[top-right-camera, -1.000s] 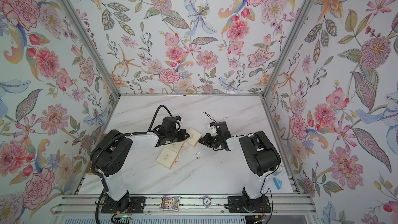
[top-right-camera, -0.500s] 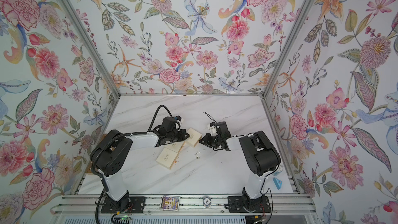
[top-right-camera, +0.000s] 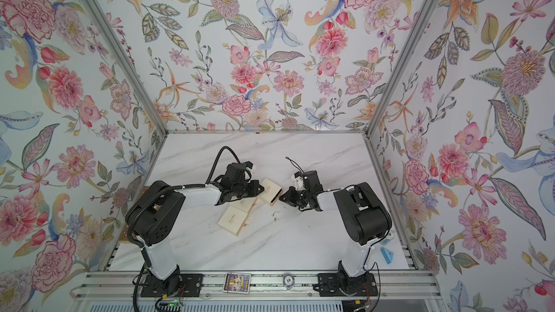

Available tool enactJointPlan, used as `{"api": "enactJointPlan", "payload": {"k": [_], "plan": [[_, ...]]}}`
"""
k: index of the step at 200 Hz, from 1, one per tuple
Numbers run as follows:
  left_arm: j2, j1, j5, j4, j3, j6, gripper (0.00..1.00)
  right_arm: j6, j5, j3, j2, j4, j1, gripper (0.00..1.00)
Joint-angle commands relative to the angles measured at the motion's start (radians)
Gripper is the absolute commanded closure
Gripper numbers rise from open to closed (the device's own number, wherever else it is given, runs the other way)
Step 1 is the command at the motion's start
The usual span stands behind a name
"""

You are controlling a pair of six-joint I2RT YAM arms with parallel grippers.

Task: Take out the earrings from the drawer-style jewelry box
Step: Open the drawer in the jewelry box.

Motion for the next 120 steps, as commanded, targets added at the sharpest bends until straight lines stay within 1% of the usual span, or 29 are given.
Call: {"api": "enactJointPlan", "payload": {"k": [1,120], "plan": [[-0.008,-0.004,-0.025,-0.049,-0.032,0.002,1.00,-0.008,0.001,-0.024,-0.027,0.001,-0.013,1.00],[0.007,-0.004,-0.014,-0.030,-0.042,-0.008,1.00,-0.032,0.032,-0.098,-0.120,-0.052,-0.052,1.00]]}}
